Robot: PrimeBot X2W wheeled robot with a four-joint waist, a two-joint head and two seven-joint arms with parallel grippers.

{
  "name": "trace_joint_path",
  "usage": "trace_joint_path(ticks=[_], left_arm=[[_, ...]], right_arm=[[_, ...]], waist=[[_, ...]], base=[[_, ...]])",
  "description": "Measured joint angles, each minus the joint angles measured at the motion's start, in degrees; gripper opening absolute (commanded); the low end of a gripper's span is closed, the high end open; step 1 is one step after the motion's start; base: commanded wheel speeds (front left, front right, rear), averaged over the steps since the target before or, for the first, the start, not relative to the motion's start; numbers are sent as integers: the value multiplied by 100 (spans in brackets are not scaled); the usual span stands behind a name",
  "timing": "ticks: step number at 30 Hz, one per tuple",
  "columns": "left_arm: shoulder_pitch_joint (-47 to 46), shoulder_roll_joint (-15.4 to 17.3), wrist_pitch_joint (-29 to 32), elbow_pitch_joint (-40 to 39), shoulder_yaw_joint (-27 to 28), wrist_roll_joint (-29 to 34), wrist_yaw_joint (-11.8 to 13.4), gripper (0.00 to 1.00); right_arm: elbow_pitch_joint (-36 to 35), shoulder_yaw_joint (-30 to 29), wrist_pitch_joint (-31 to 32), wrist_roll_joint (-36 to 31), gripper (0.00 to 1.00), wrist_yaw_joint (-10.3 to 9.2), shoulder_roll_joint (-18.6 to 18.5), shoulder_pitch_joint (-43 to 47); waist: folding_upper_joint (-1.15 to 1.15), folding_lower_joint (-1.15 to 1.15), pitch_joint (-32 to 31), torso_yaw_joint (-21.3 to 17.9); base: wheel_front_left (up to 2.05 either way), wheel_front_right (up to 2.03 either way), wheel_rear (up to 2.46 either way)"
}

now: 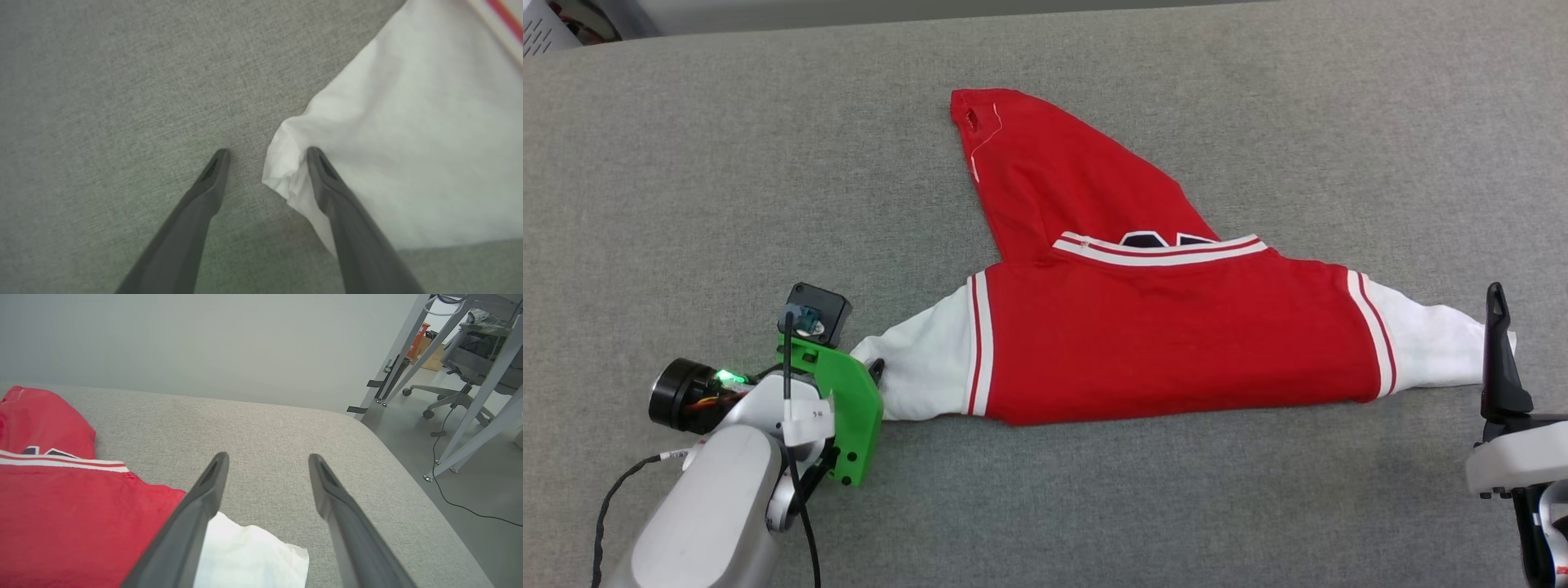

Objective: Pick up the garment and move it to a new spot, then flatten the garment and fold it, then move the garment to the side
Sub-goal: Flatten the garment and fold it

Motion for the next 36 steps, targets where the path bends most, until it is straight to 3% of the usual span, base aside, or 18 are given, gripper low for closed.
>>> trace_joint_path(ticks=[1,8,12,20,29,36], left_arm=[[-40,3,65,21,-15,-1,-21,0],[-71,-63,-107,135,-44,-60,7,0],[94,-151,-717,160,56,-10,311,0],[432,-209,-1330,-385,279,-80,568,0],[985,-107,-816,-1593,287,-292,636,0],[1038,-46,-498,-2286,202,-432,650,0]], right_arm=[[21,1,-9,0,100,0,-1,-18],[137,-8,14,-10,100,0,-75,-25],[224,27,261,10,100,0,-249,-18],[497,482,2017,401,100,0,-1200,289],[736,343,3847,1217,100,0,-1801,232],[1229,466,4053,1683,100,0,-2170,88]], waist=[[0,0,19,-6],[0,0,-75,47],[0,0,-238,120],[0,0,-571,371],[0,0,-633,717],[0,0,-415,926]], base=[[0,0,0],[0,0,0],[0,0,0],[0,0,0],[0,0,0],[0,0,0]])
